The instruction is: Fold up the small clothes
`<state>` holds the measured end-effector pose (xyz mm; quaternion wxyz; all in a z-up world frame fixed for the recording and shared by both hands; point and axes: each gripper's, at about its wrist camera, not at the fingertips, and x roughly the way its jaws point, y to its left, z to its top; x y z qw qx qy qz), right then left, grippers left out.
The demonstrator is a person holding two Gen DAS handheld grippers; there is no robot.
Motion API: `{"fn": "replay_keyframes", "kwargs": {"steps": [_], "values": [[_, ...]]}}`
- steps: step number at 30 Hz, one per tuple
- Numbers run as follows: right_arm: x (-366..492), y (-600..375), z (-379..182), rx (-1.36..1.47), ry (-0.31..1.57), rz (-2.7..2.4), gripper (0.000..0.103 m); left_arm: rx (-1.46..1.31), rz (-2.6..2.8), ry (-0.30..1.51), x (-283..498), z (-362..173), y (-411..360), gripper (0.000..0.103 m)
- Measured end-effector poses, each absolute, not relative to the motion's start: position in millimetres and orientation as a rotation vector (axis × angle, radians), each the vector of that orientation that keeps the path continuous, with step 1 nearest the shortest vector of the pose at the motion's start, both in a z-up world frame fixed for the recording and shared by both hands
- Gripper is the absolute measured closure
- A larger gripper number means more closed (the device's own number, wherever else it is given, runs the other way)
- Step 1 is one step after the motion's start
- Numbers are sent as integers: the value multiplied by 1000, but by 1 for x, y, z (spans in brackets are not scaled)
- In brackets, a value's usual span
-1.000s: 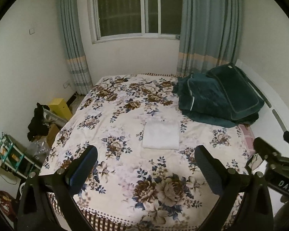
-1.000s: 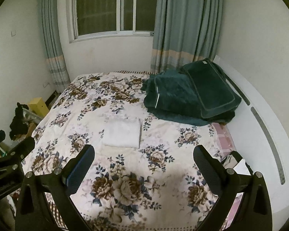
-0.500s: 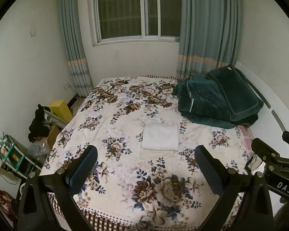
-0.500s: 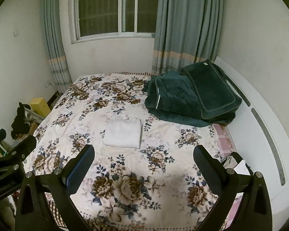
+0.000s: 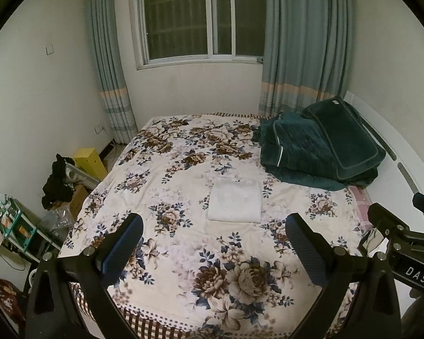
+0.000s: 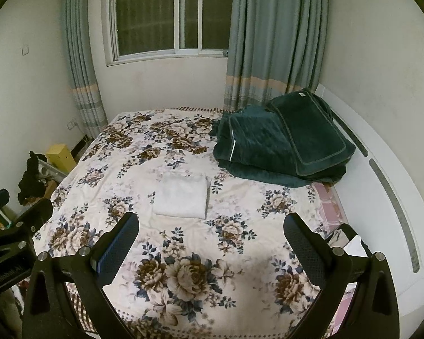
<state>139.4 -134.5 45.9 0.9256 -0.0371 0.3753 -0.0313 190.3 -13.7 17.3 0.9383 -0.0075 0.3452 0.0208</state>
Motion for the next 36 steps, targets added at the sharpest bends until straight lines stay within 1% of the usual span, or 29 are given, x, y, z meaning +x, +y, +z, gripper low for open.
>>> {"fn": "replay_keyframes", "kwargs": {"steps": [36], "values": [[138, -136, 53, -58, 754, -72, 0, -14, 43, 672, 191, 36, -25, 0]]}}
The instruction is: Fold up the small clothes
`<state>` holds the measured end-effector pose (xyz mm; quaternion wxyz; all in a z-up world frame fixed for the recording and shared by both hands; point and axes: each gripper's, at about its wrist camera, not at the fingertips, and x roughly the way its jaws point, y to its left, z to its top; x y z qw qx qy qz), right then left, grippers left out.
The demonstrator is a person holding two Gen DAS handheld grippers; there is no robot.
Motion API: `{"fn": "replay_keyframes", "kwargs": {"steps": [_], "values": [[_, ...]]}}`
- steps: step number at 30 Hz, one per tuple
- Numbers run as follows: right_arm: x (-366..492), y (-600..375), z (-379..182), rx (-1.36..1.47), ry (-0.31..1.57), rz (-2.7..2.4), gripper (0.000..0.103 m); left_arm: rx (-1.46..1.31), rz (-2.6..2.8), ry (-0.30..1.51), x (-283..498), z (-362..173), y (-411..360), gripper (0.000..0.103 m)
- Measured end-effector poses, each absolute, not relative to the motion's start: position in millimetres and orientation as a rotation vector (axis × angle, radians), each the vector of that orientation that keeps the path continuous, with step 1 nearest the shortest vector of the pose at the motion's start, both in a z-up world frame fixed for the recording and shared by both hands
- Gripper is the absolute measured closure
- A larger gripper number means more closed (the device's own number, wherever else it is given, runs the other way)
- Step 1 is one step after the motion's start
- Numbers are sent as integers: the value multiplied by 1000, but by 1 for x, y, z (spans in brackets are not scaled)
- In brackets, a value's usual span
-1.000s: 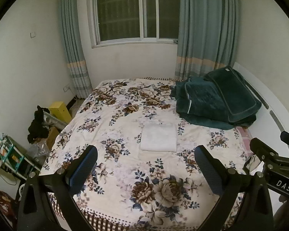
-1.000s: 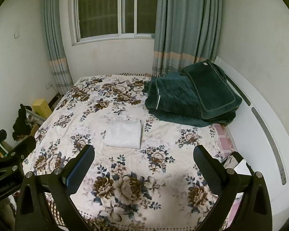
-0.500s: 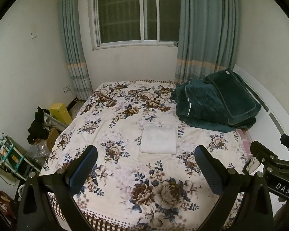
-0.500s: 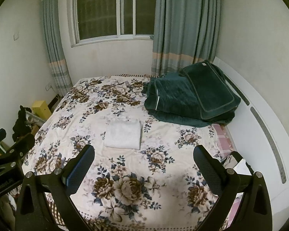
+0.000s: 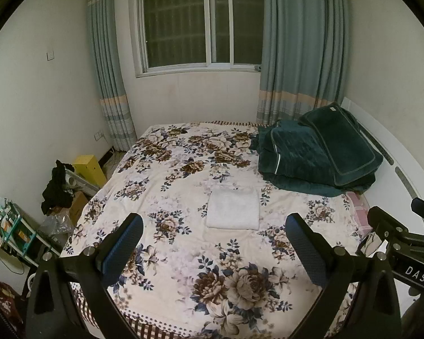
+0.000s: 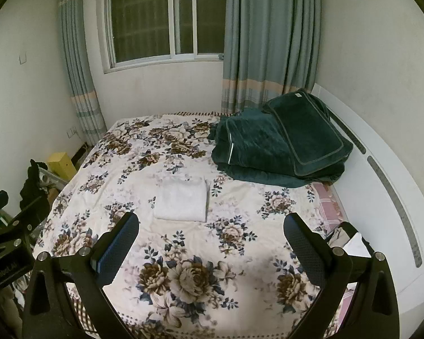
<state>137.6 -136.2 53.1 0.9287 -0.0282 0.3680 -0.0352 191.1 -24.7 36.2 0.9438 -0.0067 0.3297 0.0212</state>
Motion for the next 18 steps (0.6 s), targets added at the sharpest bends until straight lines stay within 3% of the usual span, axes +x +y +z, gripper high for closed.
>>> {"fn": "replay_keyframes", "kwargs": {"steps": [18], "values": [[138, -131, 60, -49, 746, -85, 0, -13, 44, 662, 195, 40, -27, 0]]}}
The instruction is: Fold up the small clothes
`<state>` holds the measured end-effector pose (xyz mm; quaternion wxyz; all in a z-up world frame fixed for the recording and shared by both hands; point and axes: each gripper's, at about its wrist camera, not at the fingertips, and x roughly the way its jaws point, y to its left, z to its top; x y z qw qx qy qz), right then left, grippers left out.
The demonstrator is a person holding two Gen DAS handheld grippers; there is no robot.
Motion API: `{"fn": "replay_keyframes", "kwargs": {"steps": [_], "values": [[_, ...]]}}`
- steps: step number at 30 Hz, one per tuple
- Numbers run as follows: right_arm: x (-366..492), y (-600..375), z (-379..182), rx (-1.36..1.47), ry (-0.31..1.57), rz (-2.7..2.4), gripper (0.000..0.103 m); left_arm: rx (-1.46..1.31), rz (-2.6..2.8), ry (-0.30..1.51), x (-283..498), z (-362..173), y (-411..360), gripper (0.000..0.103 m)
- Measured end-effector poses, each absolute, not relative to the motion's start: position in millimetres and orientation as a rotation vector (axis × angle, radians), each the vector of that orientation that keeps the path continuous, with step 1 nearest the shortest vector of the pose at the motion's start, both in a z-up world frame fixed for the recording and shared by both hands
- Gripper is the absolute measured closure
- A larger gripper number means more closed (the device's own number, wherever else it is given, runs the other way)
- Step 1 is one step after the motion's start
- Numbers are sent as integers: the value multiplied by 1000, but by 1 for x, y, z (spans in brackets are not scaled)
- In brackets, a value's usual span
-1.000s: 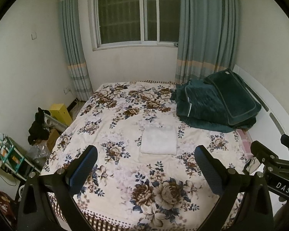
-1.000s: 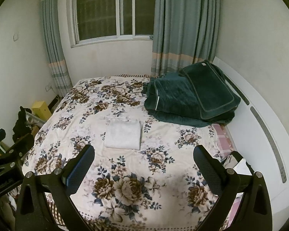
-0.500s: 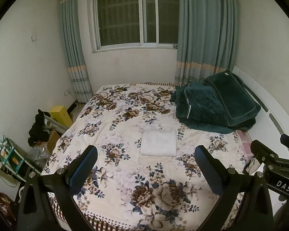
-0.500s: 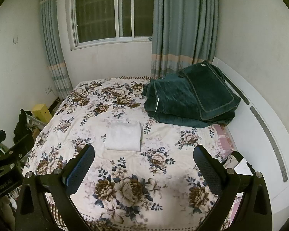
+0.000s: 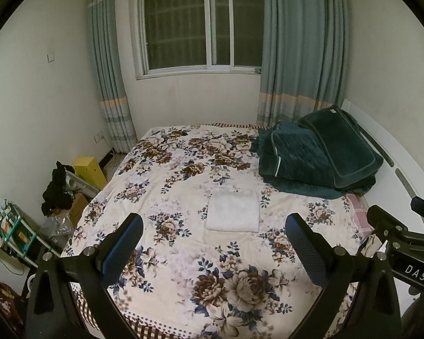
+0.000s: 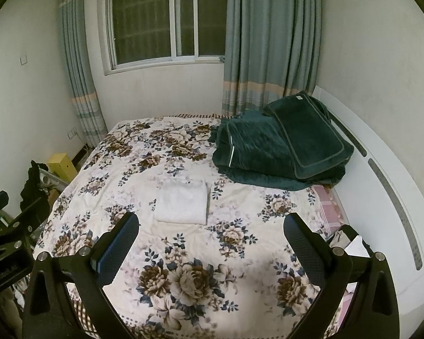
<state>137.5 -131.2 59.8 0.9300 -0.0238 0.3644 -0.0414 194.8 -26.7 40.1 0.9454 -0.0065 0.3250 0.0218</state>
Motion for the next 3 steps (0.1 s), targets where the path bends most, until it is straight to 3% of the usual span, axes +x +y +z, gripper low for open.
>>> {"fn": "replay_keyframes", "kwargs": {"steps": [3], "values": [[135, -131, 59, -47, 745, -88, 0, -3, 52, 655, 196, 42, -28, 0]]}}
